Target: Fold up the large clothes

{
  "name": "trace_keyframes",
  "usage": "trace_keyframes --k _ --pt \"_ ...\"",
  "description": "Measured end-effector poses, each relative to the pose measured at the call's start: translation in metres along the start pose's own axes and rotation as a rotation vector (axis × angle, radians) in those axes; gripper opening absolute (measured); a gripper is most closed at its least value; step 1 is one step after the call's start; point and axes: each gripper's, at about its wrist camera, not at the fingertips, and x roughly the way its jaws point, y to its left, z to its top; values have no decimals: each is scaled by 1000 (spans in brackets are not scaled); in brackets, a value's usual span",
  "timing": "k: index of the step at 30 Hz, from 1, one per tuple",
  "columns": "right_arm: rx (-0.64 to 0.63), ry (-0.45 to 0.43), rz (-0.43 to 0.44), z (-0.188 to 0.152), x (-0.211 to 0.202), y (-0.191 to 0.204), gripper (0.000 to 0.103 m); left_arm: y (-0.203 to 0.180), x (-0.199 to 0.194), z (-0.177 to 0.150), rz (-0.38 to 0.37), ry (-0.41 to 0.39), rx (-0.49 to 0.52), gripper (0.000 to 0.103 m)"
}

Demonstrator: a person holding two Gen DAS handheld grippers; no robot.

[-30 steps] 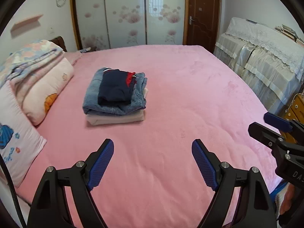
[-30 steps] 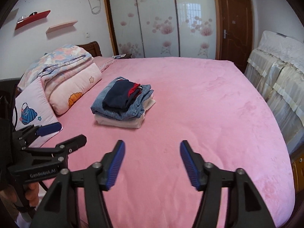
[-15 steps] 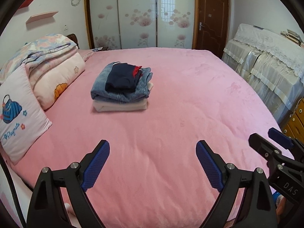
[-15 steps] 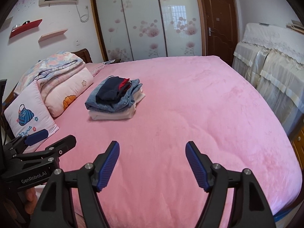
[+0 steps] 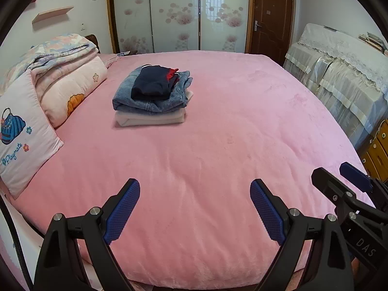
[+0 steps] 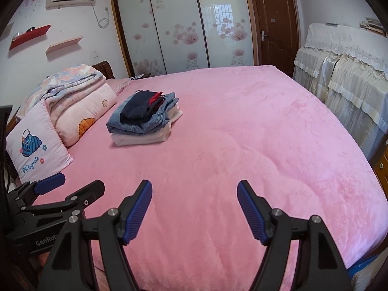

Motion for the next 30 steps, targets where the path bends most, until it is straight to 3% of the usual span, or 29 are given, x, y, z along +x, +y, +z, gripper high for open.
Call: trace_keyframes --k 30 --pt "20 16 -2 -11 2 2 73 -3 5 -10 2 28 -6 91"
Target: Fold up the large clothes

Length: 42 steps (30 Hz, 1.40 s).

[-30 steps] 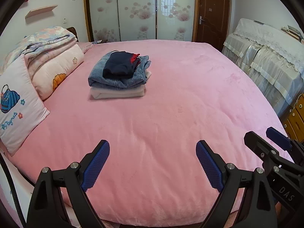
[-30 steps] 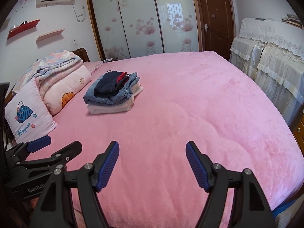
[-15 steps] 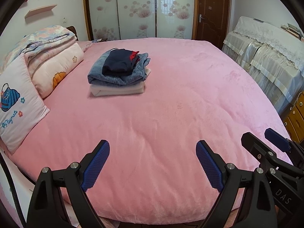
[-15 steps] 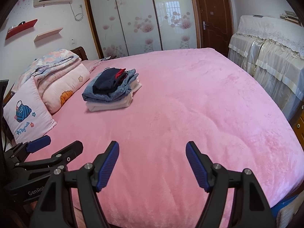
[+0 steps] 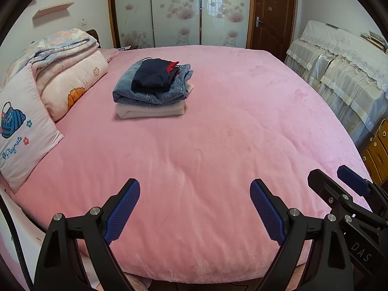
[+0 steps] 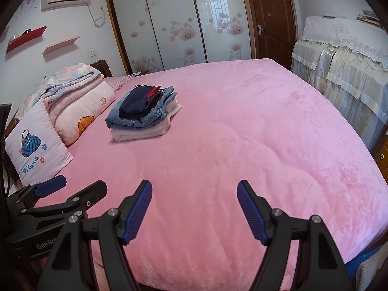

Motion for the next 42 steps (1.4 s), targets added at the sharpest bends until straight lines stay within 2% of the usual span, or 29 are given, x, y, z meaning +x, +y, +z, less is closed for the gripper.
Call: trace_keyframes --k 42 --pt "26 50 -17 -8 15 4 73 -2 22 -2 -5 87 -4 91"
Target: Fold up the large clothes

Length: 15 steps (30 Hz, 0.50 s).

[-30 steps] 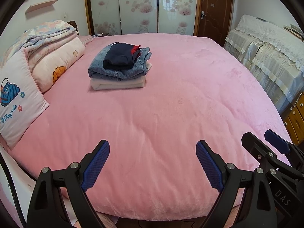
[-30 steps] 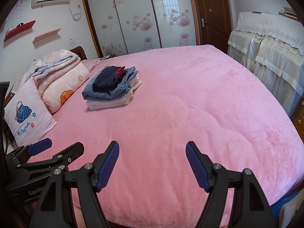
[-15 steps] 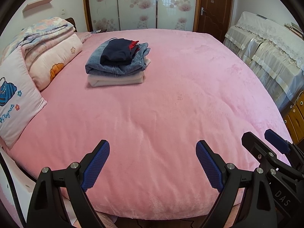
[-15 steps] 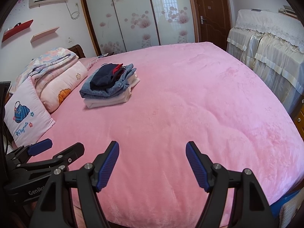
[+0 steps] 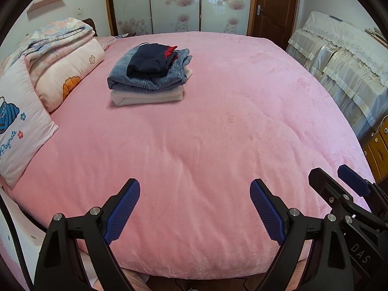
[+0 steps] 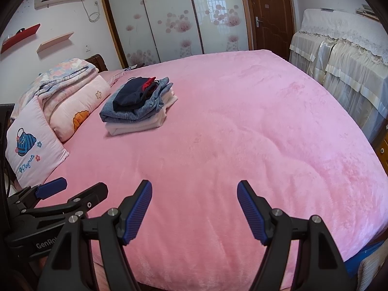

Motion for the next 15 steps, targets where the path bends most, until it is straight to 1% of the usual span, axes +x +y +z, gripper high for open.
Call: trace_keyframes --k 15 --pt "6 10 1 -2 5 0 73 1 4 -1 3 17 -1 91"
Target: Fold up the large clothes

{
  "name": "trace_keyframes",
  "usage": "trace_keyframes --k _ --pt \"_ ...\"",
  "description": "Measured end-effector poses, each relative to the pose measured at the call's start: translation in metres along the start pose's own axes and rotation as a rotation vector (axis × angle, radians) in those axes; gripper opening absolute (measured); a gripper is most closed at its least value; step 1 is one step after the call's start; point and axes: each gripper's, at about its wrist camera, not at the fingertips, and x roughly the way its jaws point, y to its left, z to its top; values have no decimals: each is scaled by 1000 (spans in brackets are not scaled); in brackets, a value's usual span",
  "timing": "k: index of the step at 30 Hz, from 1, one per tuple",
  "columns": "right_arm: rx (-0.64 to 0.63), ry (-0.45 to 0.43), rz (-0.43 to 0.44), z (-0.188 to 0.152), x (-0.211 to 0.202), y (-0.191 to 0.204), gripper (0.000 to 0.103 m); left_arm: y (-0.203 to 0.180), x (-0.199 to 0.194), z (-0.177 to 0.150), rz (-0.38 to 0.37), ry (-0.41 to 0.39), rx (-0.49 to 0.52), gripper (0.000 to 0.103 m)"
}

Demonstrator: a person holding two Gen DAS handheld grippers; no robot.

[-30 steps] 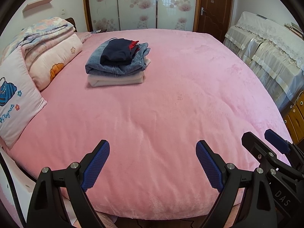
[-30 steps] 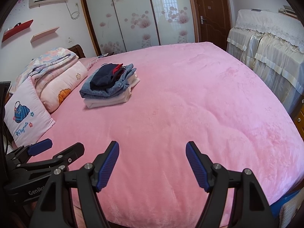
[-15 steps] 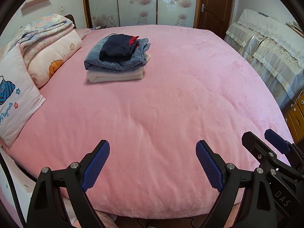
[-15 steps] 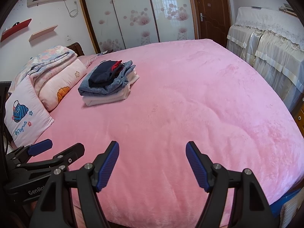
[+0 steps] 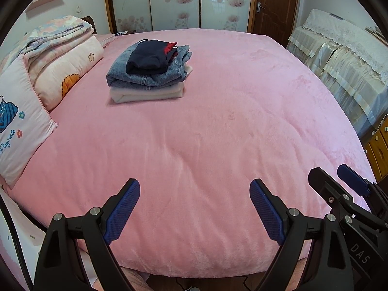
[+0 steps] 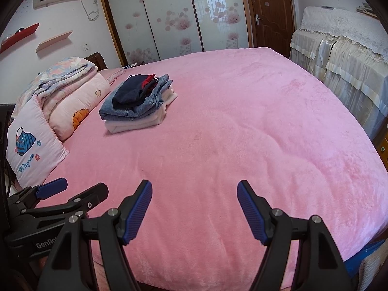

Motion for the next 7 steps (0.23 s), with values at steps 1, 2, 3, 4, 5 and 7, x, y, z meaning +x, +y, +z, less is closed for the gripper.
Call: trace_keyframes --k 1,2,3,4,5,7 --pt "0 1 0 -1 0 1 73 0 0 0 -1 1 0 91" --pt "1 2 0 -1 1 0 73 0 1 0 -1 2 -1 91" --pt "2 4 1 -2 2 1 73 0 1 -1 0 3 0 91" --pt "2 5 1 -3 2 1 73 0 1 -2 0 5 -1 91" --pt "2 7 1 -3 4 2 73 0 2 -2 0 6 -1 91" --pt "3 9 0 -4 4 2 73 0 2 -2 1 9 -1 91"
